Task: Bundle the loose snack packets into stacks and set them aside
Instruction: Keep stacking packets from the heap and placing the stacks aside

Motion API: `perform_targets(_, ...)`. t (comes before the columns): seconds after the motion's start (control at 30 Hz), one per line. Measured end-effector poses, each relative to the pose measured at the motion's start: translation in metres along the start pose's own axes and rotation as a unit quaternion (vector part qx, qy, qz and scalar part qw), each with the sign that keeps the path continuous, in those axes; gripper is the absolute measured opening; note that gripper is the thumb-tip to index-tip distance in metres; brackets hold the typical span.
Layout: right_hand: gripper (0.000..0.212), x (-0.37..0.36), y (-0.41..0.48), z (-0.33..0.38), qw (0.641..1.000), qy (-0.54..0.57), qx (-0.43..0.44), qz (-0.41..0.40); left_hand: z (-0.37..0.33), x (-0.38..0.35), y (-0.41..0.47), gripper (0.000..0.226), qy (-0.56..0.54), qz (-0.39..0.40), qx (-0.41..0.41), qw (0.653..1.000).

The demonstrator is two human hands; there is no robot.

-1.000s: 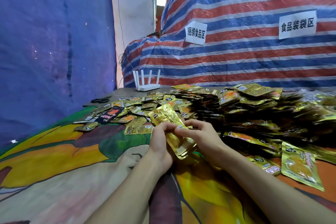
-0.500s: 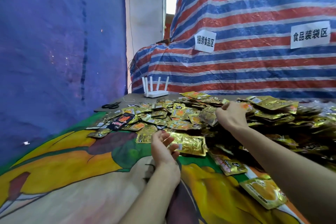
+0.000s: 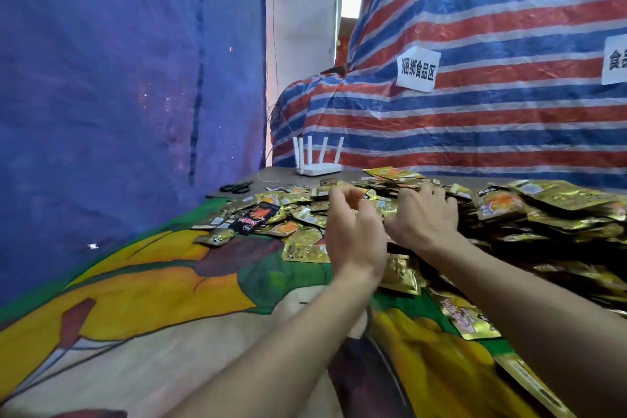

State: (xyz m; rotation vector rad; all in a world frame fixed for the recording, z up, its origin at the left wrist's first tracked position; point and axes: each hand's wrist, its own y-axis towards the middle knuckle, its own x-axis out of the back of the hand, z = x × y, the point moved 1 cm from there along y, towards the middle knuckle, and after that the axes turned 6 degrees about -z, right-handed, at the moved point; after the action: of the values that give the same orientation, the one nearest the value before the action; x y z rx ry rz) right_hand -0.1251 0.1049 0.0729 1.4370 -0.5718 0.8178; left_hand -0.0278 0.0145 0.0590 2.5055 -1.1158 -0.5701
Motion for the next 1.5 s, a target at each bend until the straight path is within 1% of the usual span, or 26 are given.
perform_targets(0.07, 0.033, -0.005, 0.006, 0.017, 0.998, 0.042, 0.037, 0.015, 0.0, 0.014, 0.041, 0.003, 0.135, 0.038, -0.06, 0.988)
perform_targets(0.1, 0.034, -0.008, 0.01, 0.025, 0.996, 0.06, 0.052, 0.029, 0.006, 0.024, 0.062, 0.003, 0.219, 0.065, -0.084, 0.97)
perform_targets(0.17, 0.036, -0.02, 0.018, 0.043, 0.992, 0.086, 0.074, 0.061, 0.029, 0.048, 0.1, 0.01, 0.379, 0.097, -0.1, 0.915)
perform_targets(0.2, 0.036, -0.027, 0.023, 0.051, 0.989, 0.094, 0.079, 0.078, 0.042, 0.061, 0.117, 0.013, 0.444, 0.102, -0.091, 0.885)
perform_targets(0.27, 0.039, -0.046, 0.033, 0.066, 0.984, 0.104, 0.08, 0.12, 0.069, 0.085, 0.147, 0.023, 0.535, 0.112, -0.044, 0.837)
perform_targets(0.33, 0.048, -0.066, 0.044, 0.077, 0.979, 0.103, 0.08, 0.157, 0.092, 0.105, 0.168, 0.046, 0.596, 0.142, -0.005, 0.79)
perform_targets(0.37, 0.055, -0.076, 0.05, 0.081, 0.977, 0.096, 0.081, 0.169, 0.102, 0.112, 0.176, 0.057, 0.616, 0.165, 0.001, 0.77)
perform_targets(0.43, 0.073, -0.098, 0.062, 0.087, 0.975, 0.08, 0.079, 0.194, 0.12, 0.121, 0.19, 0.069, 0.631, 0.224, -0.006, 0.743)
perform_targets(0.5, 0.094, -0.119, 0.072, 0.093, 0.965, 0.057, 0.086, 0.242, 0.133, 0.125, 0.205, 0.079, 0.626, 0.292, -0.011, 0.723)
perform_targets(0.57, 0.106, -0.138, 0.082, 0.1, 0.95, 0.042, 0.097, 0.294, 0.141, 0.124, 0.219, 0.091, 0.615, 0.337, -0.006, 0.713)
perform_targets(0.63, 0.108, -0.15, 0.093, 0.108, 0.94, 0.048, 0.106, 0.322, 0.146, 0.122, 0.232, 0.1, 0.607, 0.353, -0.002, 0.712)
perform_targets(0.77, 0.103, -0.165, 0.104, 0.117, 0.938, 0.058, 0.103, 0.325, 0.151, 0.115, 0.253, 0.115, 0.559, 0.407, 0.024, 0.722)
perform_targets(0.83, 0.097, -0.172, 0.102, 0.117, 0.947, 0.033, 0.107, 0.301, 0.15, 0.109, 0.261, 0.12, 0.58, 0.414, -0.006, 0.702)
perform_targets(0.9, 0.089, -0.169, 0.1, 0.119, 0.958, 0.014, 0.11, 0.266, 0.148, 0.101, 0.264, 0.114, 0.633, 0.409, -0.062, 0.654)
perform_targets(0.93, 0.079, -0.163, 0.099, 0.121, 0.958, 0.001, 0.122, 0.259, 0.146, 0.097, 0.263, 0.105, 0.656, 0.41, -0.095, 0.626)
perform_targets(1.0, 0.048, -0.151, 0.096, 0.128, 0.954, -0.014, 0.169, 0.248, 0.146, 0.089, 0.255, 0.072, 0.683, 0.411, -0.18, 0.577)
perform_targets(1.03, 0.035, -0.145, 0.094, 0.132, 0.953, -0.01, 0.193, 0.233, 0.146, 0.085, 0.25, 0.054, 0.686, 0.407, -0.225, 0.56)
perform_targets(1.07, 0.027, -0.14, 0.091, 0.135, 0.953, -0.007, 0.214, 0.213, 0.146, 0.081, 0.245, 0.04, 0.687, 0.4, -0.26, 0.548)
perform_targets(1.1, 0.022, -0.136, 0.087, 0.138, 0.955, -0.007, 0.226, 0.193, 0.146, 0.077, 0.24, 0.031, 0.692, 0.391, -0.28, 0.539)
perform_targets(1.13, 0.018, -0.132, 0.084, 0.14, 0.957, -0.006, 0.231, 0.174, 0.147, 0.073, 0.234, 0.029, 0.701, 0.377, -0.291, 0.532)
perform_targets(1.2, 0.012, -0.128, 0.078, 0.141, 0.964, 0.006, 0.226, 0.141, 0.147, 0.065, 0.224, 0.032, 0.725, 0.341, -0.295, 0.52)
perform_targets(1.27, 0.014, -0.124, 0.074, 0.141, 0.971, 0.035, 0.203, 0.122, 0.149, 0.058, 0.215, 0.034, 0.742, 0.308, -0.292, 0.52)
perform_targets(1.3, 0.016, -0.122, 0.073, 0.14, 0.974, 0.048, 0.189, 0.113, 0.149, 0.056, 0.211, 0.033, 0.74, 0.292, -0.291, 0.532)
perform_targets(1.37, 0.019, -0.115, 0.072, 0.136, 0.982, 0.049, 0.161, 0.089, 0.143, 0.054, 0.206, 0.03, 0.723, 0.266, -0.283, 0.572)
perform_targets(1.43, 0.018, -0.107, 0.071, 0.13, 0.986, 0.052, 0.145, 0.058, 0.13, 0.056, 0.202, 0.032, 0.7, 0.243, -0.25, 0.623)
perform_targets(1.5, 0.014, -0.101, 0.072, 0.125, 0.987, 0.102, 0.122, 0.022, 0.114, 0.061, 0.2, 0.034, 0.675, 0.218, -0.197, 0.676)
